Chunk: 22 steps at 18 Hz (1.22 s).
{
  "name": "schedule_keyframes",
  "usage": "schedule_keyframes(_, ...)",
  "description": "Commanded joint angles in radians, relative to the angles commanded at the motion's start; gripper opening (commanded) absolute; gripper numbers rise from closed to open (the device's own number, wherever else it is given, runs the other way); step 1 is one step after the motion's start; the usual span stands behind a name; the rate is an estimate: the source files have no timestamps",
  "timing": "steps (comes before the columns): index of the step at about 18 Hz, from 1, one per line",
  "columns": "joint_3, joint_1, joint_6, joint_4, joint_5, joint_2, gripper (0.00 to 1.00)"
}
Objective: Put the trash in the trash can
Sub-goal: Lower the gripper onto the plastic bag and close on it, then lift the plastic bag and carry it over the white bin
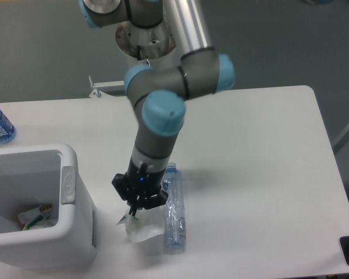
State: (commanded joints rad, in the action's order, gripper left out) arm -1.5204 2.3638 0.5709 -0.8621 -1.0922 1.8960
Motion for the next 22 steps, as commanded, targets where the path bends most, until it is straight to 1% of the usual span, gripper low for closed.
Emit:
schedule_keyframes(2,0.045,0.020,-0.069,0.000,0.055,-0.002,0.00)
schedule_keyframes(4,0.087,0.046,-0.138,0.000,0.124,-0.037,0.00)
schedule_keyframes(7,0.126,0.040,-0.207,0.000,0.147,-0.045,0.00)
schedule_keyframes(8,0.125,0.032,-0.226,0.002,0.147,-0.049,0.00)
schedule_keyframes(10,0.117,0.017,-0.259,0.000,0.149,-0.093,0.00)
schedule_keyframes(13,0.117,-0.017,-0.292,0.002,0.149,-0.123,0.00)
schedule_keyframes(15,0.115,-0.056,-0.315,0.002,0.149,-0.127,0.00)
schedule_keyframes(17,0.115,-0.080,-0.328,0.002,0.149,-0.141,0.00)
schedule_keyframes(22,0.098,-0.159,-0.329,0.002,0.149,-0.138,0.00)
